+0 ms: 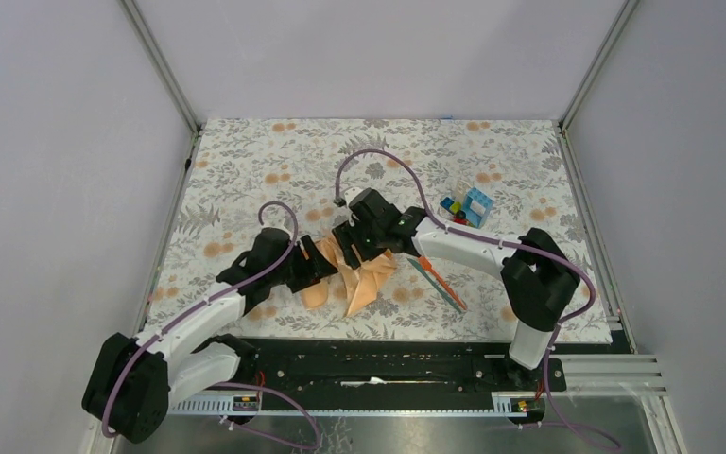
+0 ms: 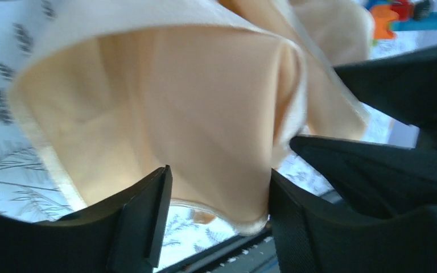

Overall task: Fold the napkin into a case and place the utensils inside
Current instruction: Pick up the crumpled napkin from the center of the board.

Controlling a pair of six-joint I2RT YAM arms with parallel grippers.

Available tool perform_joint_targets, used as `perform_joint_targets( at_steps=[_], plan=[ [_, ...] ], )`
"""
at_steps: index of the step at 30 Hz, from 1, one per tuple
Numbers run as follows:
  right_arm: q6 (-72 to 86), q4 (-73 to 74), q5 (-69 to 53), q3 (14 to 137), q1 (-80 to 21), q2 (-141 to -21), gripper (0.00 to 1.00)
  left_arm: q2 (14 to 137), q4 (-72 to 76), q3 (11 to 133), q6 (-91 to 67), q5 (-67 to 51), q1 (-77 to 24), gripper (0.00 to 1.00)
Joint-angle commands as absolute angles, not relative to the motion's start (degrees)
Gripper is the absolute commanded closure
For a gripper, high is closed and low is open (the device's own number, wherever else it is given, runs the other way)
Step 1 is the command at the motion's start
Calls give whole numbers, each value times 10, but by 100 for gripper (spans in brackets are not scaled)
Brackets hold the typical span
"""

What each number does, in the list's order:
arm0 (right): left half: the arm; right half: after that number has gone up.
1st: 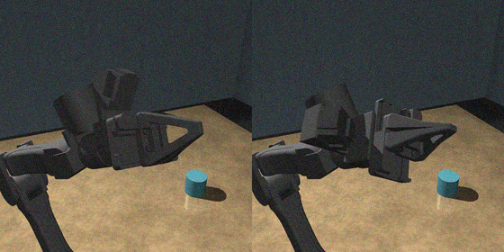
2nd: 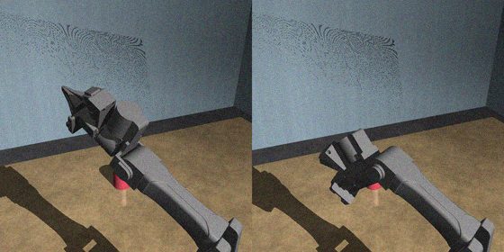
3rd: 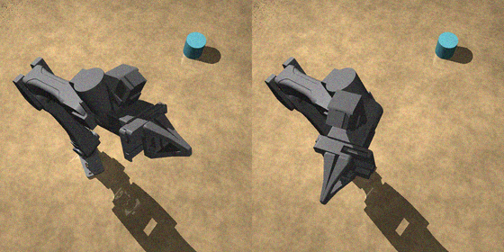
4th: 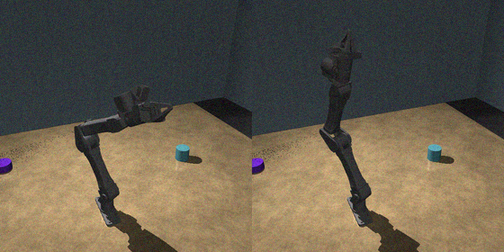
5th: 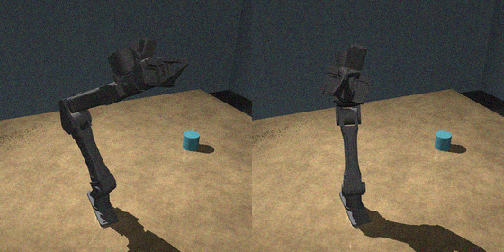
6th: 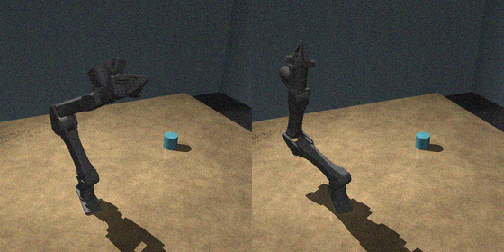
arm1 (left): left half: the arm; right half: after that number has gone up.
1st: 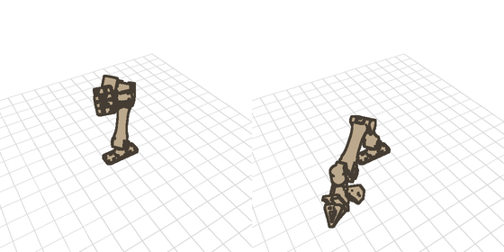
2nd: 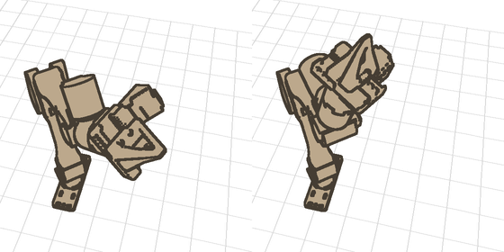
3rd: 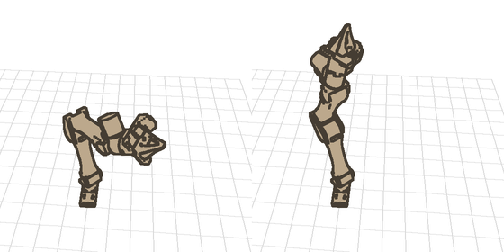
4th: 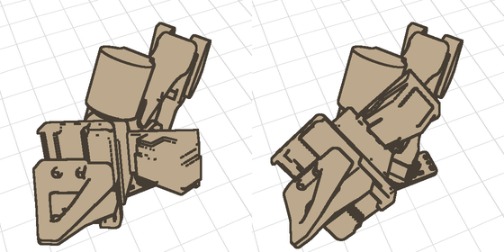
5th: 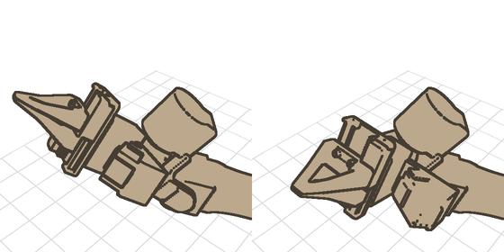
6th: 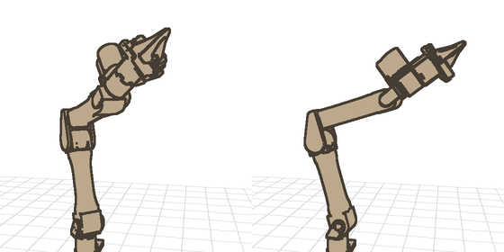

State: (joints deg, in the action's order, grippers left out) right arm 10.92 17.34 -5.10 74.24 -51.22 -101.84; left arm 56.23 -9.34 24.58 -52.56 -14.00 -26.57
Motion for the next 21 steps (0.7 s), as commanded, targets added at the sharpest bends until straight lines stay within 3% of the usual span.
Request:
perform_joint_targets(
  at_steps=[1, 3, 4, 6, 8, 12, 15, 18, 21],
  plan=[
    [119, 149, 127, 712, -513, -997, 32, 581, -169, 290, -493, -28, -270, 41],
    [125, 120, 166, 707, -513, -990, 45, 570, -205, 294, -485, 27, -270, 53],
    [126, 110, 173, 712, -512, -987, 56, 564, -241, 302, -483, 55, -269, 67],
    [136, 99, 183, 731, -506, -986, 75, 552, -291, 324, -481, 102, -269, 85],
    [150, 94, 176, 757, -489, -985, 82, 533, -336, 352, -480, 145, -269, 100],
    [150, 87, 91, 819, -436, -989, 85, 475, -417, 410, -501, 222, -269, 100],
    [133, 109, -54, 886, -382, -1015, 89, 417, -447, 439, -513, 255, -269, 100],
    [103, 152, -151, 961, -337, -1063, 88, 380, -446, 446, -496, 250, -269, 100],
    [93, 186, -167, 1035, -301, -1113, 89, 391, -443, 451, -481, 193, -269, 100]
  ],
)
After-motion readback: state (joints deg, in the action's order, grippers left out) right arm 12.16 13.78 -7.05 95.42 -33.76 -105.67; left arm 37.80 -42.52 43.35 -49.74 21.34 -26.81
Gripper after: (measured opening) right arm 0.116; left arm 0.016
